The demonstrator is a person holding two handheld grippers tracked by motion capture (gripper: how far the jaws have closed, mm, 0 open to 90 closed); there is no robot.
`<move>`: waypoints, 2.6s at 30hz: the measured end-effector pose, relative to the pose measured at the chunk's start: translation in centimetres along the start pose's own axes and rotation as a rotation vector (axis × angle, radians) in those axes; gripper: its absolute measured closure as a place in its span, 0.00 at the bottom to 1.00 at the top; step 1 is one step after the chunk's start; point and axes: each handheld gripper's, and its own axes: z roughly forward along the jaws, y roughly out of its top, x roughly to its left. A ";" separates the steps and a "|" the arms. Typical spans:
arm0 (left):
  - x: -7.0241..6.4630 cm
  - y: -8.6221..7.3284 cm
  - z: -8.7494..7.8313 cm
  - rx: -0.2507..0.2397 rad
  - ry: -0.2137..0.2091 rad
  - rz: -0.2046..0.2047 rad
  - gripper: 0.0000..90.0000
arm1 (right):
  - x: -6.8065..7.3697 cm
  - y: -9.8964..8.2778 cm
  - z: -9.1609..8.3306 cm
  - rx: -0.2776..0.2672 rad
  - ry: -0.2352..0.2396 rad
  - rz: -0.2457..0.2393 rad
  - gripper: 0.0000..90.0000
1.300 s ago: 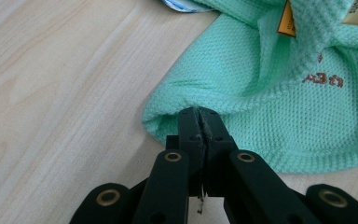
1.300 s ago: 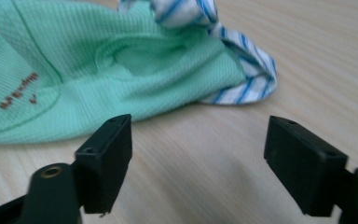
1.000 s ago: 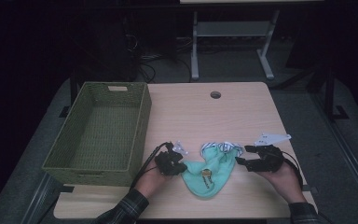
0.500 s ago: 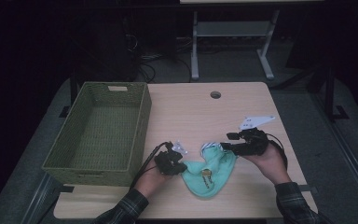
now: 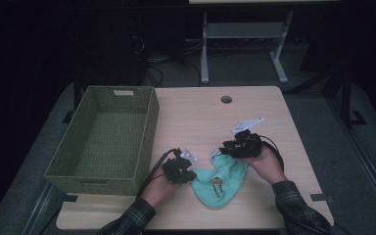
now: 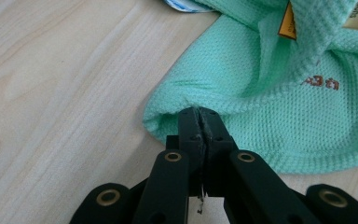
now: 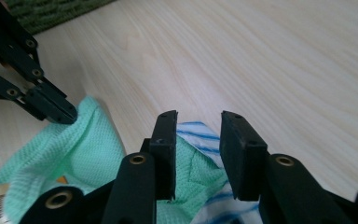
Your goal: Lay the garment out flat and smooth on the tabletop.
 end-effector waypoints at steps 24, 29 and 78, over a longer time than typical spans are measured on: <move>-0.1 0.0 0.0 -0.002 -0.005 -0.013 0.98 | 0.8 -1.4 4.2 0.118 0.009 -0.027 0.82; -0.1 0.0 0.0 -0.002 -0.003 -0.013 0.98 | 1.0 -1.5 4.2 0.120 -0.043 -0.073 0.96; -0.2 0.0 0.1 -0.003 0.001 -0.008 0.98 | -7.7 1.0 2.8 -0.010 -0.222 0.140 0.85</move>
